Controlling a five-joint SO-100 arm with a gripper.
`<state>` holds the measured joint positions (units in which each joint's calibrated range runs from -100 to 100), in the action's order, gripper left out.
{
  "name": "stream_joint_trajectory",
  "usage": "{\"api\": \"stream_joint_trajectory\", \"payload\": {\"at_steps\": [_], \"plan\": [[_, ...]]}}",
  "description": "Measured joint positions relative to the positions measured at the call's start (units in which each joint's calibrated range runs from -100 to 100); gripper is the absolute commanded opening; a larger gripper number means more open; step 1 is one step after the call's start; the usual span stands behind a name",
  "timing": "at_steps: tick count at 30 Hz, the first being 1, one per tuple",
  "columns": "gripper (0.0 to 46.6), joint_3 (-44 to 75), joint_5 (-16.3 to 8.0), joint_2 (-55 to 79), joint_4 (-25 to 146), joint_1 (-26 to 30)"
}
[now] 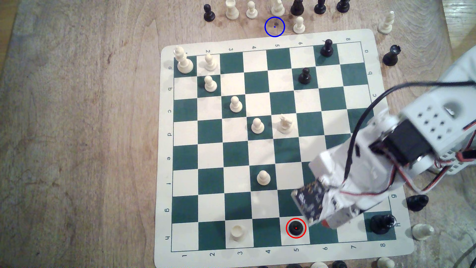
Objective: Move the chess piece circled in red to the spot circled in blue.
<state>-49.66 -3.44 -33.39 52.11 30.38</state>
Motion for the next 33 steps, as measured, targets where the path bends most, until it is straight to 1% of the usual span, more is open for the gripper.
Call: {"api": "stream_joint_trajectory", "payload": {"at_steps": [4,8,10,13,18,21,26,29,30,33], "plan": [[10.5,2.2,0.0,5.2,-1.6,0.4],[9.9,3.7,0.0,9.4,-3.1,0.9],[10.4,4.2,-0.1,10.9,-3.7,0.9],[12.5,6.1,-0.3,13.9,-4.8,0.9],[13.8,9.3,-0.4,19.1,-5.3,0.9],[14.0,10.6,-0.4,20.7,-5.3,-0.4],[13.5,12.6,-0.4,23.3,-5.3,0.0],[12.1,14.2,-0.4,25.8,-5.3,-0.3],[9.8,14.2,-0.4,26.1,-5.3,-0.4],[5.6,15.6,-0.4,27.0,-5.1,-0.5]]}}
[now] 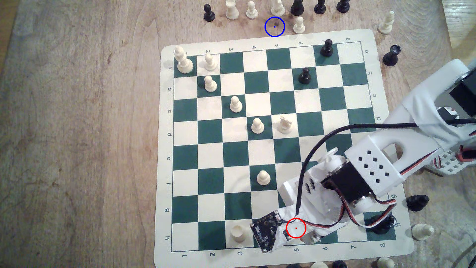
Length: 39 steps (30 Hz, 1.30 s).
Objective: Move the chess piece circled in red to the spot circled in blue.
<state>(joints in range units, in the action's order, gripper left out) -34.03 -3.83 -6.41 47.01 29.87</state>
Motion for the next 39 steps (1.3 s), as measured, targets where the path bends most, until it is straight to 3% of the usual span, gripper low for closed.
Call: {"api": "stream_joint_trajectory", "payload": {"at_steps": [8,17,22,26,28,36,39], "plan": [[0.4,1.9,0.0,1.4,1.2,0.0],[0.4,4.5,-0.6,0.8,6.5,0.0],[0.4,10.2,-1.7,-5.4,17.1,-3.2],[0.4,11.7,-1.4,-13.6,22.6,-10.6],[0.4,11.7,-0.7,-17.8,23.6,-19.2],[0.4,8.6,2.3,-18.3,17.4,-42.0],[0.4,7.9,3.1,-17.5,15.5,-45.7]]}}
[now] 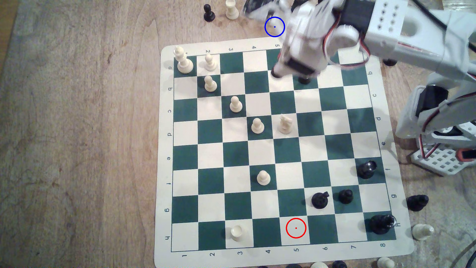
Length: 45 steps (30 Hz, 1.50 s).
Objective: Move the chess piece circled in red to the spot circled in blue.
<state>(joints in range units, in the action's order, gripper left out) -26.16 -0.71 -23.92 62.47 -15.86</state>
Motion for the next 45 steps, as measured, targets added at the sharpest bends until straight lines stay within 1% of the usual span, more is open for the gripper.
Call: {"api": "stream_joint_trajectory", "payload": {"at_steps": [1,2,6,7,12,17,20,23,30,32,41,45], "plan": [[0.4,0.0,0.7,1.5,-1.2,-2.5],[0.4,0.0,0.6,2.1,-1.6,-4.1],[0.4,0.0,1.8,5.2,-5.1,-8.6],[0.4,0.0,1.6,5.6,-5.6,-9.5],[0.4,0.1,2.4,11.0,-8.8,-11.7],[0.4,2.5,2.3,17.3,-10.8,-13.6],[0.4,6.0,2.3,22.0,-12.4,-15.2],[0.4,8.0,2.7,24.9,-13.5,-15.6],[0.4,11.9,2.8,30.6,-15.0,-15.6],[0.4,13.7,3.2,32.3,-15.1,-15.6],[0.3,17.7,4.2,35.8,-15.1,-16.7],[0.3,17.7,4.2,36.8,-15.1,-16.7]]}}
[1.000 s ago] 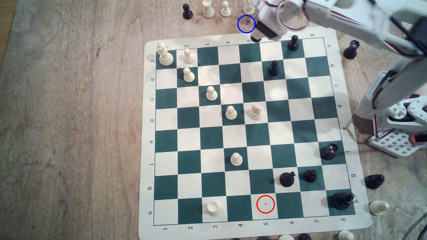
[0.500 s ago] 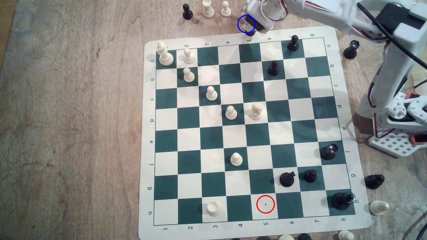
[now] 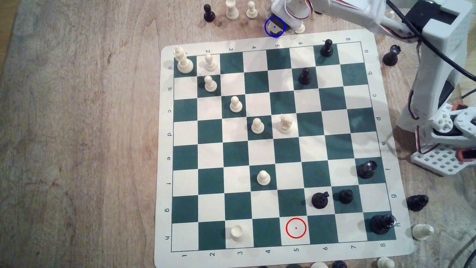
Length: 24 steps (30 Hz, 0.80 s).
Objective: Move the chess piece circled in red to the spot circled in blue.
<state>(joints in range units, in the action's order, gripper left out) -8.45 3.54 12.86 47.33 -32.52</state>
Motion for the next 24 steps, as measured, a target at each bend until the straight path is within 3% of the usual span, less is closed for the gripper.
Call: {"api": "stream_joint_trajectory", "payload": {"at_steps": [24], "plan": [[0.6,1.5,1.1,1.7,-0.8,-1.5]]}}
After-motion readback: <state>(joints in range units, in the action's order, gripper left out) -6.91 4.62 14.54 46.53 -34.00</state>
